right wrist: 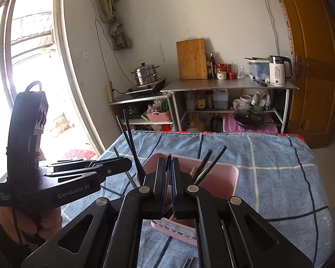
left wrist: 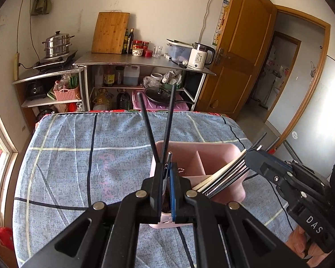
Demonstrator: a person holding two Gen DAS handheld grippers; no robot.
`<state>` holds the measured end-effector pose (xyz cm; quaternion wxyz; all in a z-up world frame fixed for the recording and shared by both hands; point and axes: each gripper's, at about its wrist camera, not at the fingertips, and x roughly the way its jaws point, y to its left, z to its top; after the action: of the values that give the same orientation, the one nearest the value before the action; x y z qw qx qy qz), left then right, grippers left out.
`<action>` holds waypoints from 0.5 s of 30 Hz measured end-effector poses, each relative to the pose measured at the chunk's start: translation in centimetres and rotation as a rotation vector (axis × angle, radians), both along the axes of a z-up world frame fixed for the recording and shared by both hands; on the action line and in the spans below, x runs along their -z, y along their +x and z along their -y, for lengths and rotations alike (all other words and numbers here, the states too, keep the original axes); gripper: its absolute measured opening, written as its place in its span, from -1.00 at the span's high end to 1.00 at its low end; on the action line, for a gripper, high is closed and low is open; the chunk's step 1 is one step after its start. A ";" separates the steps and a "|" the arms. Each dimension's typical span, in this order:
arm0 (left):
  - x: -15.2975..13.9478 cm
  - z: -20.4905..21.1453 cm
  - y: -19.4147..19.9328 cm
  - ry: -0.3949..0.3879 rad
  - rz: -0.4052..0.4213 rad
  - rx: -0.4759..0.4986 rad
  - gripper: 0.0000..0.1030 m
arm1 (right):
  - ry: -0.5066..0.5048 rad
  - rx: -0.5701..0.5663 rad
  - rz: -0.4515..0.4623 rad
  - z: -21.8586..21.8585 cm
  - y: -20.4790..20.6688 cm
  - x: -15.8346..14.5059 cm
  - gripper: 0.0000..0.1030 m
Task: Organize utensils
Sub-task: 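Lower both chopsticks into the basket and open both tools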
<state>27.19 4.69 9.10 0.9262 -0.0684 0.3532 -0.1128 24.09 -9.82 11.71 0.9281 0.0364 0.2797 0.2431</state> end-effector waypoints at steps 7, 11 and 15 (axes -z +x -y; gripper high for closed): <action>-0.8 -0.8 -1.6 -0.012 0.039 -0.018 0.53 | 0.003 0.008 0.021 0.9 -1.3 -0.9 0.75; -1.7 -1.6 -3.4 -0.017 0.077 -0.042 0.51 | 0.020 0.017 0.054 2.2 -2.8 -2.1 0.73; -2.4 -2.4 -6.2 -0.021 0.124 -0.062 0.43 | 0.019 0.038 0.089 3.7 -4.9 -3.1 0.71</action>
<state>20.98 7.05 11.48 0.9486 -0.0819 0.2916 -0.0918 19.18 -13.55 14.77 0.9437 0.0394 0.2351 0.2296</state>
